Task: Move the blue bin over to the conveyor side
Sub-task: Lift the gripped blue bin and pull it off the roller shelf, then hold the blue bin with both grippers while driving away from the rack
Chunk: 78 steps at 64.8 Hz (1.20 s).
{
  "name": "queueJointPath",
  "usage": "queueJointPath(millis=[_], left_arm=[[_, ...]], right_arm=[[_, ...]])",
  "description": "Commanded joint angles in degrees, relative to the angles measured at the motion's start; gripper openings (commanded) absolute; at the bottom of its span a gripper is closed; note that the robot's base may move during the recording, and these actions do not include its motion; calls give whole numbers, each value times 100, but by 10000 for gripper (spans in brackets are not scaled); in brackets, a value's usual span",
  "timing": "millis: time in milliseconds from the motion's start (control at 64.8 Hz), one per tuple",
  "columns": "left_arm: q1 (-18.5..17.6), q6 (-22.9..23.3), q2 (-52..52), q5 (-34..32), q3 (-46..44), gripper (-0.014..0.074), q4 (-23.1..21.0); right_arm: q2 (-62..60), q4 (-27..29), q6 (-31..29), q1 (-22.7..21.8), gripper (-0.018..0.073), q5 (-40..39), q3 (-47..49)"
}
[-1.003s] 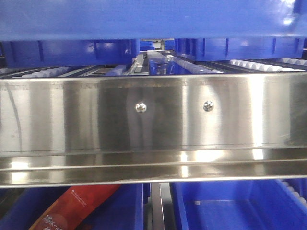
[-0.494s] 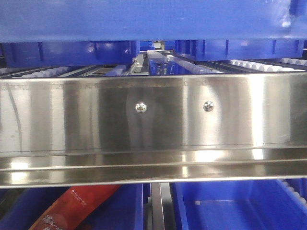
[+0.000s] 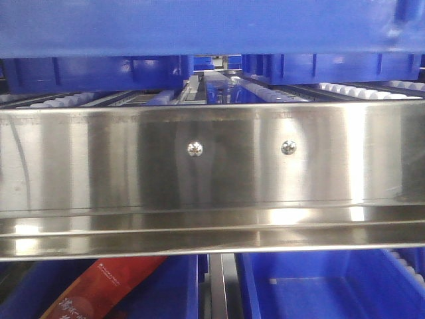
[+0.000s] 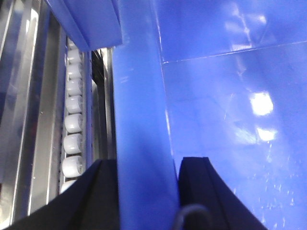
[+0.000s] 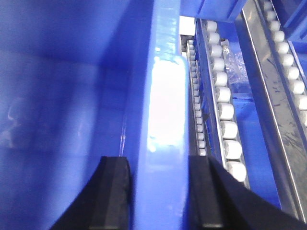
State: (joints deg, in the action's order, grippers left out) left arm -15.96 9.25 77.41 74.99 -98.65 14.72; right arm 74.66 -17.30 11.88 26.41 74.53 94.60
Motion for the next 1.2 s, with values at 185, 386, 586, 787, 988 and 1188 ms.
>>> queueJointPath(millis=[185,386,586,787,988,1188], left_arm=[[-136,-66,-110,-627,-73,-16,-373],[-136,-66,-110,-627,-73,-16,-373],[-136,-66,-110,-628,-73,-16,-362],[-136,-66,-110,-628,-73,-16,-357],[-136,-66,-110,-628,-73,-16,-357],[-136,-66,-110,-628,-73,-16,-357]], right_arm=[[-65,230,-89,97,-75,-813,64],[-65,230,-89,97,-75,-813,64],[-65,230,-89,97,-75,-813,64],[-65,230,-89,97,-75,-813,64],[-65,230,-89,97,-75,-813,64],[-65,230,-89,97,-75,-813,64]])
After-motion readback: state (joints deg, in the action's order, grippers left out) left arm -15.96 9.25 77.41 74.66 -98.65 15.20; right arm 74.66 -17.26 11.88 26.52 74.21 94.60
